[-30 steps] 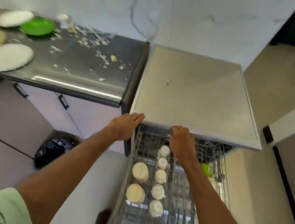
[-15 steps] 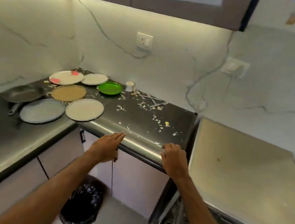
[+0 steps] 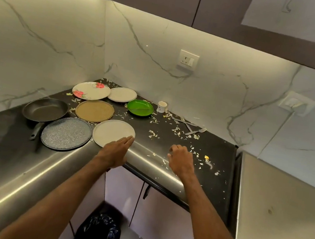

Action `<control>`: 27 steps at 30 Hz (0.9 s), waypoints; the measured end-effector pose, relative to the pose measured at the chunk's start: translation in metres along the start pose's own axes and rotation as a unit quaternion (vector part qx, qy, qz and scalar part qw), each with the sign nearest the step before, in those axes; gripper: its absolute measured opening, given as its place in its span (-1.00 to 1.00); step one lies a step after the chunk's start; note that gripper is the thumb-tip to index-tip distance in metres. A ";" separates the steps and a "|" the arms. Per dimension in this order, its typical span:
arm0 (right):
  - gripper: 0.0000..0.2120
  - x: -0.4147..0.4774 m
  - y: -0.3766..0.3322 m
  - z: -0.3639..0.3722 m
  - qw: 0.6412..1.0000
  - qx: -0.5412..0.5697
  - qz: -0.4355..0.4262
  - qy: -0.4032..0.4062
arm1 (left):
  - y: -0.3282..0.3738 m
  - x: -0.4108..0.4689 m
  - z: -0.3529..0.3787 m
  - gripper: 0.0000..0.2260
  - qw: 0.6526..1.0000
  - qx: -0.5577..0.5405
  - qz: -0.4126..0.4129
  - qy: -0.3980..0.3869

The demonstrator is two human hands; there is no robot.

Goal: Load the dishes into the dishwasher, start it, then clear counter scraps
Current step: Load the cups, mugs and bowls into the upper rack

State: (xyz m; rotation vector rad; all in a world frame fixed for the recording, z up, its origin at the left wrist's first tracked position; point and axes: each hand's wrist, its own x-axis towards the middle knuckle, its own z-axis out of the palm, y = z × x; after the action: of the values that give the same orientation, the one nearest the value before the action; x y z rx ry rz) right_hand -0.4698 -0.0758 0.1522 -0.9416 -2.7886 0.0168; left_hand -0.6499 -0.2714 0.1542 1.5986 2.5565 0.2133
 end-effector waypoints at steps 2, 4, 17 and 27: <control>-0.73 0.031 0.000 0.002 1.000 0.008 0.008 -0.003 | 0.001 0.016 0.004 -0.23 1.000 -0.002 0.006 0.002; -0.73 0.062 0.000 0.006 1.000 0.021 0.014 0.004 | -0.001 0.036 0.007 -0.24 1.000 -0.002 0.015 0.010; -0.72 0.284 0.074 0.082 0.984 0.039 0.002 -0.172 | -0.002 0.223 0.055 -0.23 0.998 -0.003 -0.022 -0.066; -0.52 0.443 0.100 0.142 0.977 0.094 -0.051 -0.187 | -0.010 0.293 0.108 0.18 0.963 0.014 -0.091 -0.252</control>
State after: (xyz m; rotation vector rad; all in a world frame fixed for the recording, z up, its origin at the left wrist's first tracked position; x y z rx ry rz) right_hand -0.7814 0.2777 0.0866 -0.8178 -3.0973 0.4825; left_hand -0.7670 -0.0059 0.0386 1.2130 2.2846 -0.2216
